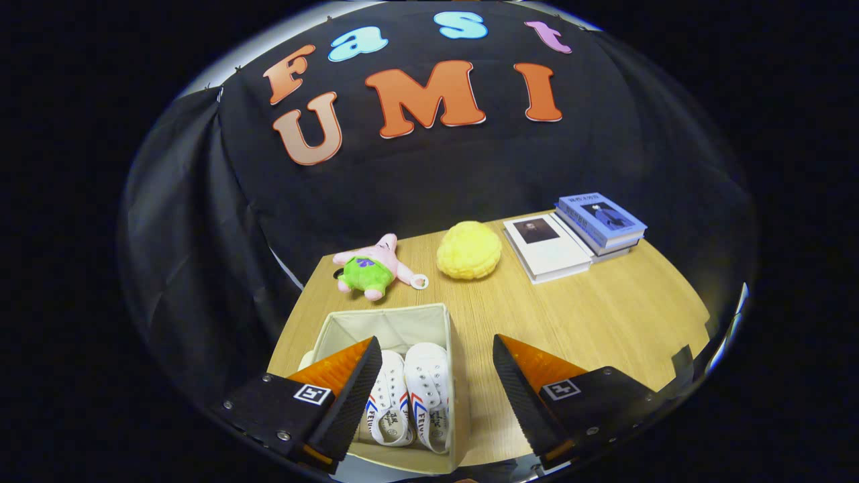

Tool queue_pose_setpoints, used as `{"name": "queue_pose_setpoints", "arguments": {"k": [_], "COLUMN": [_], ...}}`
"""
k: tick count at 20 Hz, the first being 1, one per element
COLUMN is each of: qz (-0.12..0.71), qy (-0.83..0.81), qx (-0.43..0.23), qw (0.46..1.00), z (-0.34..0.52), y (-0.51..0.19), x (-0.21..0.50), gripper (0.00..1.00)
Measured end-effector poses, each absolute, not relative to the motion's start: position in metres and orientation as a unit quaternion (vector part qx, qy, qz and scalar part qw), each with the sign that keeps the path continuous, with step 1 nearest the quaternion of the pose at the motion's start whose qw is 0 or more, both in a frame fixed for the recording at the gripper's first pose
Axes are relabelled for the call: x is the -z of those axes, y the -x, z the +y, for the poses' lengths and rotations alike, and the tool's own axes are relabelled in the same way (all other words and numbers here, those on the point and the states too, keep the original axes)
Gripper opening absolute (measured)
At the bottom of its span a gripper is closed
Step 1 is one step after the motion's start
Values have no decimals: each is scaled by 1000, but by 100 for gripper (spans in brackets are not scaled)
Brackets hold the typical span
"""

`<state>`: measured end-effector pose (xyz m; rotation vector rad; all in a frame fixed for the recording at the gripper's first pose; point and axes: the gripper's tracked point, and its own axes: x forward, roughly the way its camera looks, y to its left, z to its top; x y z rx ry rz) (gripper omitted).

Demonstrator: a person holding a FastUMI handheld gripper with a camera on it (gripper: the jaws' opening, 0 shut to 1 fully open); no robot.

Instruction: Open the storage box then place both shoes into the box .Put the left shoe in first, then the right shoe, with the right side of both shoes facing outward in a uniform manner.

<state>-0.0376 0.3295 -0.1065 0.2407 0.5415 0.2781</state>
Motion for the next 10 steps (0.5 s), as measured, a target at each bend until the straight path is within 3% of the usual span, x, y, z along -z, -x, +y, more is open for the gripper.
{"name": "queue_pose_setpoints", "arguments": {"k": [10], "qz": [107], "qy": [-86], "qx": [-91], "qw": [986], "z": [237], "y": [16], "x": [-36], "gripper": [99]}}
